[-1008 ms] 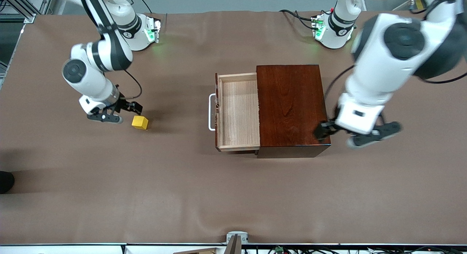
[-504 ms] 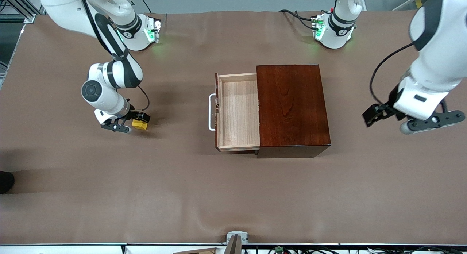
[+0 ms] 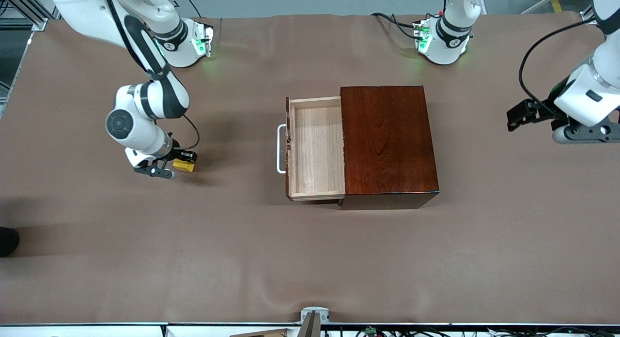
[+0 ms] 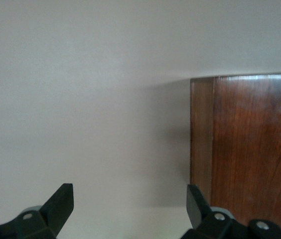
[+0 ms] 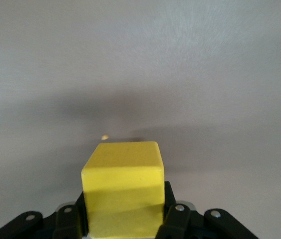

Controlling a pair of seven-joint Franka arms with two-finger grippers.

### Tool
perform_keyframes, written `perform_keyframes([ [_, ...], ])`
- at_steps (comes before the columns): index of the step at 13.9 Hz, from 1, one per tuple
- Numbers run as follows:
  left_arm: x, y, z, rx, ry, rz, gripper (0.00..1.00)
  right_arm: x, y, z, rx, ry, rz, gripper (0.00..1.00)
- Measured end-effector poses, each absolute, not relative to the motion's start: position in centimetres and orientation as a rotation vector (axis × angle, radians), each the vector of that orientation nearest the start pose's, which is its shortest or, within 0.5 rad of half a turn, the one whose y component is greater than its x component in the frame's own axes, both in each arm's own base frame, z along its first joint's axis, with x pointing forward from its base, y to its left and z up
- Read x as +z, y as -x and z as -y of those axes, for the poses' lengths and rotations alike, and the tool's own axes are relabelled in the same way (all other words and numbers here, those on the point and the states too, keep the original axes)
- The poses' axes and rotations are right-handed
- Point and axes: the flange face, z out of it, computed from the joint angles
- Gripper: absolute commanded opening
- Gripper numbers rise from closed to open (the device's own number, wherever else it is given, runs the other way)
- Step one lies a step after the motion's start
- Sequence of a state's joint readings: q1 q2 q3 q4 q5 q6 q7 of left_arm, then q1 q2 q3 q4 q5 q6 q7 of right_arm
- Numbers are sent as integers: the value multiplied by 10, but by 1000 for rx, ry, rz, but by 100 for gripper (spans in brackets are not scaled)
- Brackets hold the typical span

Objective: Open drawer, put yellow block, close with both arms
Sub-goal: 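Grasp the yellow cube with the right gripper while the left gripper withdraws, then lift the yellow cube and carry it over the open drawer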

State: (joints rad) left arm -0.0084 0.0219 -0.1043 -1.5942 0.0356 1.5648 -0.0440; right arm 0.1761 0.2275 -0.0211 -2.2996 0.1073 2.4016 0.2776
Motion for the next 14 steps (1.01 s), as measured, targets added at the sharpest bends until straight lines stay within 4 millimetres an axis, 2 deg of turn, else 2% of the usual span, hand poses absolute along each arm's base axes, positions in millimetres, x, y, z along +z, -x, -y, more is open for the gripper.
perform_keyframes([
  [2,606,-550,55,112,3096,-202,100,316,-518,-83,269,3069,-304,0],
  [5,618,-550,53,80,3096,-225,100,454,-520,-84,294,3052,-271,0],
  [6,620,-551,52,74,3097,-222,100,495,-520,-86,280,3049,-270,0],
  [7,622,-551,51,67,3098,-219,100,529,-520,-90,257,3046,-287,0],
  [8,623,-552,50,61,3098,-217,100,554,-522,-99,229,3041,-313,0],
  [9,626,-553,50,53,3099,-216,100,570,-523,-120,204,3036,-333,0],
  [10,629,-553,49,42,3099,-215,100,577,-524,-152,187,3033,-351,0],
  [11,632,-553,50,31,3100,-215,100,579,-524,-193,186,3023,-377,0],
  [14,636,-553,50,20,3100,-215,100,559,-526,-321,229,2986,-450,0],
])
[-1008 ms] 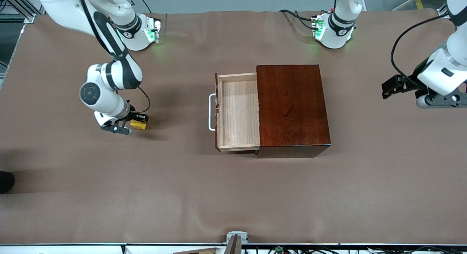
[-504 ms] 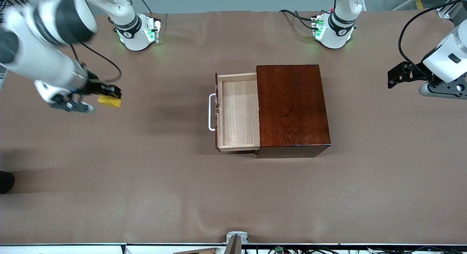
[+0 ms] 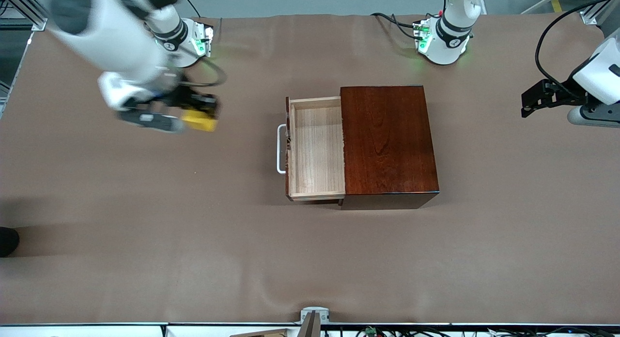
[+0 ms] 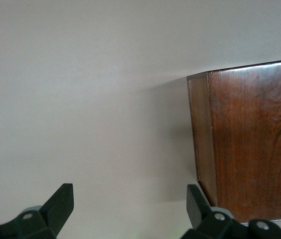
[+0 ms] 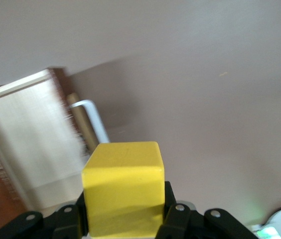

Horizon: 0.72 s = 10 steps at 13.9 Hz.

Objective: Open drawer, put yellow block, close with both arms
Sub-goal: 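Lift the yellow cube and carry it over the open drawer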

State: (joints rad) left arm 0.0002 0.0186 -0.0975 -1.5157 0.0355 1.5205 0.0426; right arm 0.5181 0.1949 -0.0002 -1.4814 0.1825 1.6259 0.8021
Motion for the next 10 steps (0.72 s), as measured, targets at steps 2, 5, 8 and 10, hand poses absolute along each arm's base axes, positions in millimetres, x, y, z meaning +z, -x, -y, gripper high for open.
perform_keyframes([
  [2,635,-554,49,22,3100,-214,100,534,-534,-383,223,2979,-451,0],
  [5,634,-554,49,25,3100,-214,100,483,-552,-439,158,2938,-436,0],
  [8,633,-555,49,28,3100,-213,100,429,-558,-470,134,2925,-418,0],
  [10,632,-556,47,32,3101,-209,100,401,-555,-488,124,2923,-412,0],
])
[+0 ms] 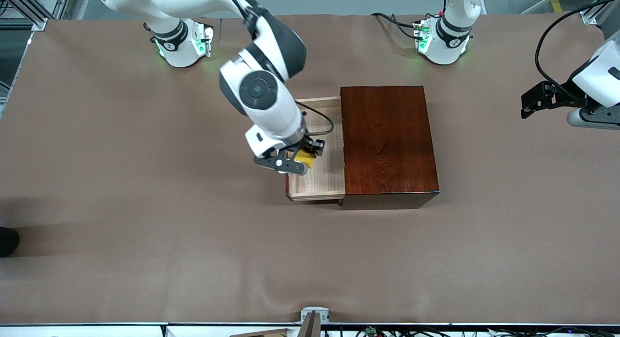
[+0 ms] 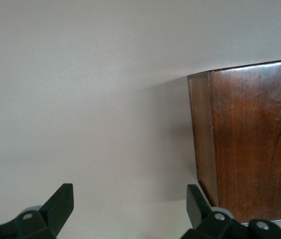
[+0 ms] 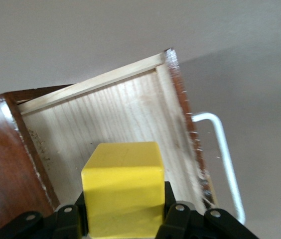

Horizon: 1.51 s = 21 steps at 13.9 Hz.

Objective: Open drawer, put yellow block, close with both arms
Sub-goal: 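Lift the yellow cube and carry it over the open drawer, then lower the cube into the drawer and open the right gripper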

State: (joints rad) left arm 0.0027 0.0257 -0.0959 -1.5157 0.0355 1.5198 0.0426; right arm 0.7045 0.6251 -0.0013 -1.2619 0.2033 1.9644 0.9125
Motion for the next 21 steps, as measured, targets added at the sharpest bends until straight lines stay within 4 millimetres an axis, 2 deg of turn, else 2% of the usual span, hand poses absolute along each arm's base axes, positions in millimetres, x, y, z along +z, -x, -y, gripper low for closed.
perform_keyframes([
  [5,630,-557,40,37,3102,-188,100,349,-553,-515,70,2900,-394,1],
  [7,630,-557,40,37,3102,-188,100,331,-551,-520,78,2909,-391,10],
  [8,630,-557,40,37,3102,-188,100,326,-551,-521,77,2909,-391,24],
  [9,630,-557,40,37,3102,-188,100,325,-551,-521,75,2908,-395,51],
  [10,630,-557,40,37,3102,-188,100,325,-552,-520,73,2908,-402,100],
  [15,629,-557,40,39,3102,-189,100,325,-556,-516,67,2906,-450,100],
  [17,629,-557,40,39,3102,-189,100,334,-560,-515,52,2897,-457,100],
  [19,629,-558,40,40,3102,-189,100,358,-563,-508,74,2905,-467,100],
  [21,629,-558,40,40,3102,-189,100,406,-570,-486,100,2900,-496,100],
])
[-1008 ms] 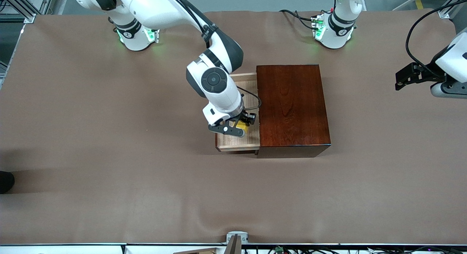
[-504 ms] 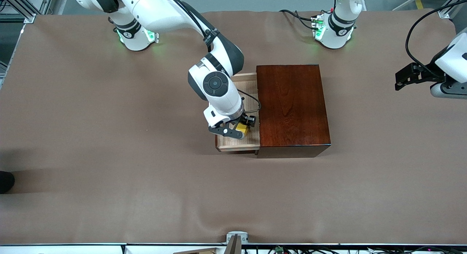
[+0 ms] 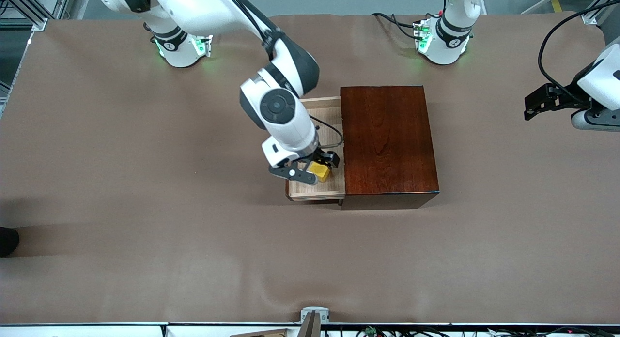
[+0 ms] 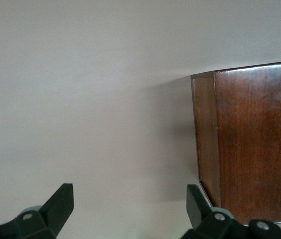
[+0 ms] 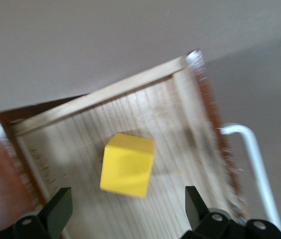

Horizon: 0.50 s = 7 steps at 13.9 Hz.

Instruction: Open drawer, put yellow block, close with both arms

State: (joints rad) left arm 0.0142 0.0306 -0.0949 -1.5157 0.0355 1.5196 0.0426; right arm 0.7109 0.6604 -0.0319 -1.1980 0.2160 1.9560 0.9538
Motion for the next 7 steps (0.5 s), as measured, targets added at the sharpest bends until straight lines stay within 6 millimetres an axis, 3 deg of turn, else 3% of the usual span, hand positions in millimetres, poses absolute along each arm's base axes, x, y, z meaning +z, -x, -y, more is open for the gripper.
perform_keyframes([
  [4,629,-558,41,41,3102,-190,100,512,-577,-411,134,2897,-563,100],
  [7,629,-558,41,40,3102,-193,100,570,-583,-321,190,2947,-502,100],
])
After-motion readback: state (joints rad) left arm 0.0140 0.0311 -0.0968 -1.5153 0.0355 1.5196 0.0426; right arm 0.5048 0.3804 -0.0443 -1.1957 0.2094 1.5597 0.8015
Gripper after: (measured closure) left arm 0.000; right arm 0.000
